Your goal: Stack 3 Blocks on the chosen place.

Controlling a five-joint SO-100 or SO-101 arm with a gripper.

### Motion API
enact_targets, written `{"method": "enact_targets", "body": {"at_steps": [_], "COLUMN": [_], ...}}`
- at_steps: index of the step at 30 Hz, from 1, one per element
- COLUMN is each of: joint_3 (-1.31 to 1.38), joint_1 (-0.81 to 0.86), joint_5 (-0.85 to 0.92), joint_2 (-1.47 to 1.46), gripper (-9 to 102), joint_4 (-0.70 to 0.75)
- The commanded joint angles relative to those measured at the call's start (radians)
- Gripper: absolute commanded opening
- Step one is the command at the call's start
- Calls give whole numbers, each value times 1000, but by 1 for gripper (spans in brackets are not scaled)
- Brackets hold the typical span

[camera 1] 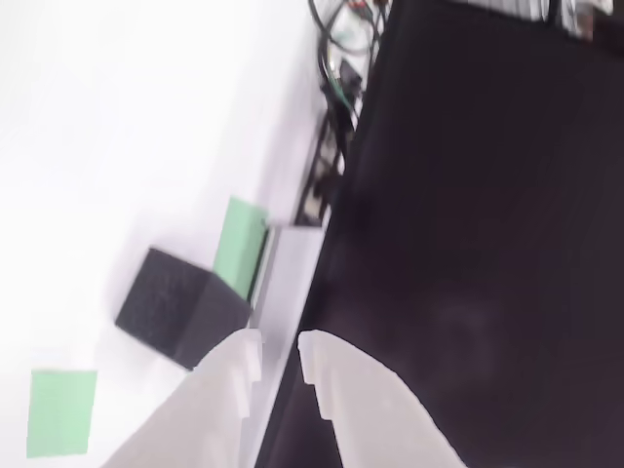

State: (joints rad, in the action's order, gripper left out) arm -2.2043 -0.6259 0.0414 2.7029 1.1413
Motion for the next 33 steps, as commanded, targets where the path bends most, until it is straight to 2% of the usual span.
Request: {"method": "enact_targets", "body": {"at_steps": [1, 7, 18, 19, 21, 24, 33], "joint_3": [75, 132, 198, 198, 198, 176, 133], "joint_1": [-127, -273, -319, -321, -319, -307, -319], "joint_5": [-6, -44, -17, 26, 224, 370, 951], "joint_2": [-20, -120, -460, -472, -476, -466, -476], "gripper": [0, 0, 0, 0, 0, 0, 0], "joint_4": [77, 152, 225, 219, 206, 207, 328]}}
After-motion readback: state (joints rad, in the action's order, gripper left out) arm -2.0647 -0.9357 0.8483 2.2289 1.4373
